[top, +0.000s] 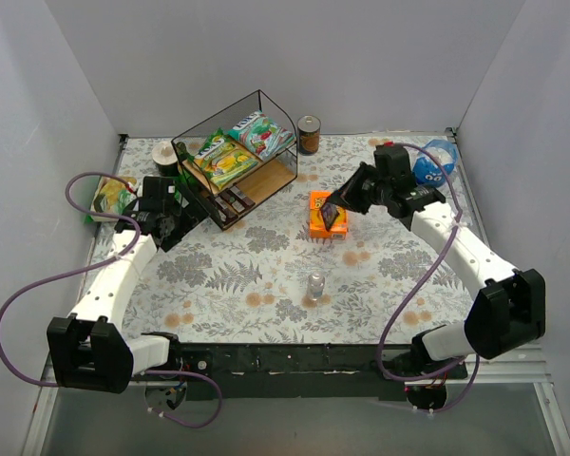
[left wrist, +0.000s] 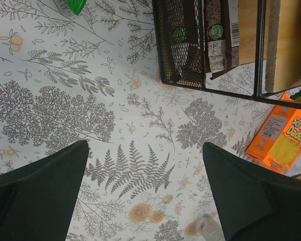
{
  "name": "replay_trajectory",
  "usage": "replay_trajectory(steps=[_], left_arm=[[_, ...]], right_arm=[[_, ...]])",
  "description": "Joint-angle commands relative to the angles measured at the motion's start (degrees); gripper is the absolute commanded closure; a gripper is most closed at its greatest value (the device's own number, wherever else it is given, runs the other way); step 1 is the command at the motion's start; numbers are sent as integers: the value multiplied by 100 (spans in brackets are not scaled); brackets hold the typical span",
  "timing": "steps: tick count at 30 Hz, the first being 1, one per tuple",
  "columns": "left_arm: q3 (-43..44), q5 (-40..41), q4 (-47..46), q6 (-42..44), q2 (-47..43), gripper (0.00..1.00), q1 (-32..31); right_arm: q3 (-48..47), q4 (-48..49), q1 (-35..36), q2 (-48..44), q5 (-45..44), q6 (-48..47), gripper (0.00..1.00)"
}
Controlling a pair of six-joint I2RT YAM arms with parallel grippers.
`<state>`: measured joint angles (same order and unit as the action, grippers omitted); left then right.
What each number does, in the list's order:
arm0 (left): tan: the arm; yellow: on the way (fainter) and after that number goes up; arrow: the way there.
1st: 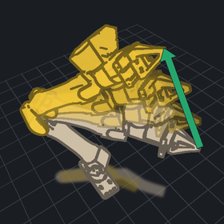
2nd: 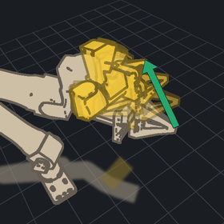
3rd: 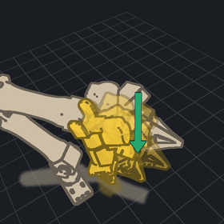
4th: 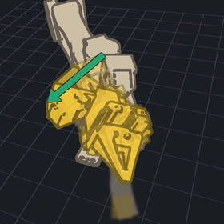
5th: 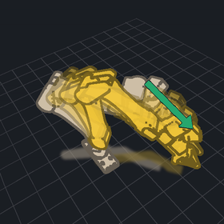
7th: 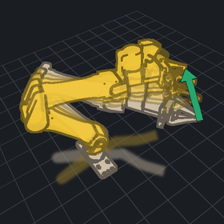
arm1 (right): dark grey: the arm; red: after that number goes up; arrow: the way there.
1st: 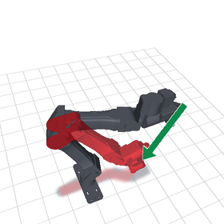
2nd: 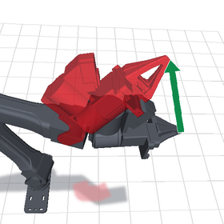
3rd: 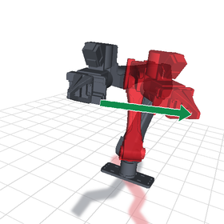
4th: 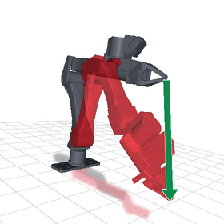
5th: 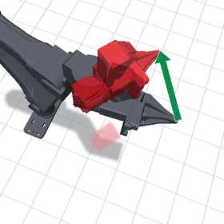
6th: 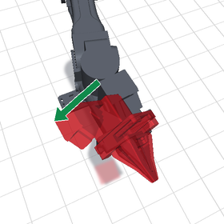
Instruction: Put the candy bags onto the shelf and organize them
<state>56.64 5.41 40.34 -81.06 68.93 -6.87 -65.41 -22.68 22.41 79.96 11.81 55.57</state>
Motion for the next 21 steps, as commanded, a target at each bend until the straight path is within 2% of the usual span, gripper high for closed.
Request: replay_trajectory(steps=[1,11,14,21], left_arm=[[303,48,115,-33,-72,2,-7],[549,13,352,-59,-81,2,-7],[637,-22,413,-68,-46,2,-7],[778,13,537,-68,7,2,-7]], right_arm=[[-596,1352,202,186,417,182,99],[-816,4083,404,1574,1235,920,99],[-990,4542,457,2013,1244,1000,99],[-1940,4737,501,3164,1358,1113,99]])
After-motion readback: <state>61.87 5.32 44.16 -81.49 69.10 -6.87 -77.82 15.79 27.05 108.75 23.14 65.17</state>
